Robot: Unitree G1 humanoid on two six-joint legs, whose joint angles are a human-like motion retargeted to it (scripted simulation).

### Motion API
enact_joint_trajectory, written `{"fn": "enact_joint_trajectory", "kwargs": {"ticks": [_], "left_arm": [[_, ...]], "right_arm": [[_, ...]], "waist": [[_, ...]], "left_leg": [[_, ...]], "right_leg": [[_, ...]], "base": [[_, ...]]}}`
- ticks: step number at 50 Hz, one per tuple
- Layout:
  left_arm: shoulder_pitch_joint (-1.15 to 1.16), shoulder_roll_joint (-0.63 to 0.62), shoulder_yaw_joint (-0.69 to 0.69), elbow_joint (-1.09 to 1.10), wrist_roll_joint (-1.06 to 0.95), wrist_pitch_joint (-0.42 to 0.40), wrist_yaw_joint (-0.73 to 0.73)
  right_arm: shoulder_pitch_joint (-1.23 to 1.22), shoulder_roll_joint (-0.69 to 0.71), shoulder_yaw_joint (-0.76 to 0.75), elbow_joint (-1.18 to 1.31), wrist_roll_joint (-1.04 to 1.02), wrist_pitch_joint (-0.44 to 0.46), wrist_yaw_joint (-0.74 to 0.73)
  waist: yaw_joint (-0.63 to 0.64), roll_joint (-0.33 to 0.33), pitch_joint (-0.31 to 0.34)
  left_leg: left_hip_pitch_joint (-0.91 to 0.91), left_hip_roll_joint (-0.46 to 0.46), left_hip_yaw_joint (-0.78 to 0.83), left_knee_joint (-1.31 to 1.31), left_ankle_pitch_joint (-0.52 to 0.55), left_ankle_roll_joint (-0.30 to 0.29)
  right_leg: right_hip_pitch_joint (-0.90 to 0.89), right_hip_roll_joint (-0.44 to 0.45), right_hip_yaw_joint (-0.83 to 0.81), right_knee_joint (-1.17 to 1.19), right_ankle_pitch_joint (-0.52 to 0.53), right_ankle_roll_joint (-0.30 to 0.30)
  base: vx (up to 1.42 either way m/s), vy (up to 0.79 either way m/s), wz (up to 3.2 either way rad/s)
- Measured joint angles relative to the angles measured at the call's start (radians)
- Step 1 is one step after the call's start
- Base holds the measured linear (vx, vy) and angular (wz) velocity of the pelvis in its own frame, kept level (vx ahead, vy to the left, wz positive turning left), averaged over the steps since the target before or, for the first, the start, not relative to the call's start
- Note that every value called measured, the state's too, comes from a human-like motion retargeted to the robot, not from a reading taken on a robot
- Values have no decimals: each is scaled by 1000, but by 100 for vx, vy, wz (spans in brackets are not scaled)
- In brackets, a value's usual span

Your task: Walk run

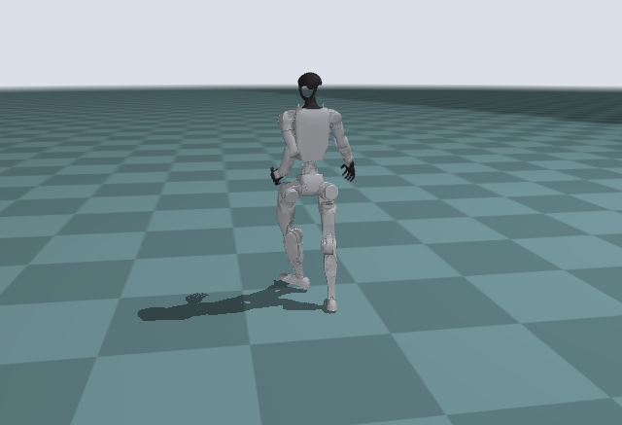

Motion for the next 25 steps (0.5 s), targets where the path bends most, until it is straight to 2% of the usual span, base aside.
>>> {"fn": "enact_joint_trajectory", "kwargs": {"ticks": [2,3,5,7,8,10,12,14,15,17,20,22,25], "left_arm": [[7,-7,17,3,-3,0,10],[11,-11,24,8,-6,1,14],[-2,-19,43,30,-19,12,24],[-12,-27,46,43,-37,25,51],[-12,-28,37,41,-45,25,67],[-11,-29,9,33,-51,19,82],[-42,-29,-9,33,-45,23,63],[-86,-22,-41,44,-36,30,46],[-106,-15,-65,49,-32,31,43],[-132,2,-121,42,-17,24,46],[-160,14,-178,15,11,15,32],[-185,16,-190,2,17,21,10],[-221,18,-196,-19,17,34,-12]], "right_arm": [[15,26,1,-13,14,-4,9],[28,45,-3,-15,11,-3,14],[57,93,-28,-13,-23,-5,19],[100,138,-31,14,-57,-24,7],[125,154,-33,34,-81,-37,6],[183,171,-35,80,-138,-47,14],[243,187,-26,128,-172,-6,12],[311,211,-23,185,-166,32,-14],[347,227,-25,218,-151,43,-31],[425,271,-31,284,-120,34,-31],[531,342,-25,364,-103,16,39],[587,386,-21,401,-134,17,80],[664,440,0,410,-216,36,136]], "waist": [[27,-36,3],[46,-52,4],[78,-68,8],[65,-38,0],[51,-11,-2],[26,61,-3],[-3,123,2],[-8,166,2],[-2,180,-1],[-9,191,-6],[-42,194,-11],[-78,179,-4],[-133,146,20]], "left_leg": [[73,1,94,-19,32,0],[85,-6,78,-8,5,0],[9,-30,-139,55,-23,0],[37,-8,-179,59,-37,0],[80,7,-168,51,-53,0],[145,43,-211,42,-74,0],[155,51,-327,58,-80,0],[164,46,-418,74,-79,0],[175,41,-450,74,-77,0],[211,19,-527,61,-67,0],[263,-14,-650,38,-47,-2],[302,-39,-724,26,-35,-10],[378,-75,-816,1,-27,-22]], "right_leg": [[44,-10,-3,21,15,22],[55,-19,5,43,44,47],[56,-26,23,101,171,110],[37,-4,52,199,365,156],[15,33,98,266,448,141],[-44,109,113,430,586,44],[-146,187,202,605,571,16],[-242,222,276,741,454,12],[-278,221,305,783,412,3],[-340,211,332,789,339,-53],[-436,116,314,738,229,-155],[-481,81,351,620,225,-134],[-526,56,454,395,229,-40]], "base": [[99,-6,49],[92,7,18],[63,9,39],[71,20,130],[88,23,186],[68,22,224],[74,31,259],[82,27,257],[60,13,260],[71,5,284],[67,-3,300],[83,-21,292],[66,-26,250]]}}
